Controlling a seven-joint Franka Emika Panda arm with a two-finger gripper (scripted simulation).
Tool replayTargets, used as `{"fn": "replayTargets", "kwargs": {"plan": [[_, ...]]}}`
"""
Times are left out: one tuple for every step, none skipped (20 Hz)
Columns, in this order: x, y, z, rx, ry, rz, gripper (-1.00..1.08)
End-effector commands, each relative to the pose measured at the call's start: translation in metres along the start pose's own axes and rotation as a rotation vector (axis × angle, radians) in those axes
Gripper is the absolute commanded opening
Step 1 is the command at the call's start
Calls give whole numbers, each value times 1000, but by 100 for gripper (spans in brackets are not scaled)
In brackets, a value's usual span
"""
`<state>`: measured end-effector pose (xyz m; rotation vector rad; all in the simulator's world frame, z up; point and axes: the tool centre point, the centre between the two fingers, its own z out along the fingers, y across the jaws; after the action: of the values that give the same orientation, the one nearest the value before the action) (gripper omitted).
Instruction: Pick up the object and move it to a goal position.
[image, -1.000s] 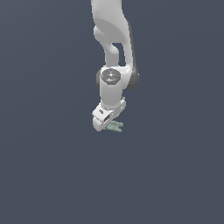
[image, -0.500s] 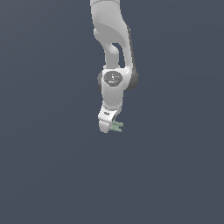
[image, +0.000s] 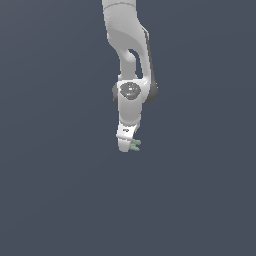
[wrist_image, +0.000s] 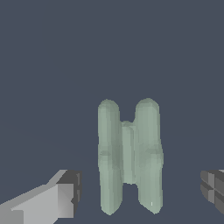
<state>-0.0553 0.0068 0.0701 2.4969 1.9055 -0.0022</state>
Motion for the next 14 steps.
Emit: {"fn": "replayTargets", "kwargs": {"plan": [[1,-1,1,0,1,-24,100],[1,-1,1,0,1,-29,100],[1,-2,2,0,1,-33,100],[1,-2,2,0,2,-36,100],[1,-2,2,0,2,-36,100],[1,-2,2,0,1,-31,100],[1,-2,2,0,1,-31,100],[1,-2,3,0,1,-31,100],[1,-2,4,0,1,-31,100],[1,-2,7,0,1,-32,100],[1,-2,10,0,1,-32,100],[1,-2,13,0,1,-33,100],[1,-2,17,0,1,-34,100],[1,-3,22,0,1,-34,100]]}}
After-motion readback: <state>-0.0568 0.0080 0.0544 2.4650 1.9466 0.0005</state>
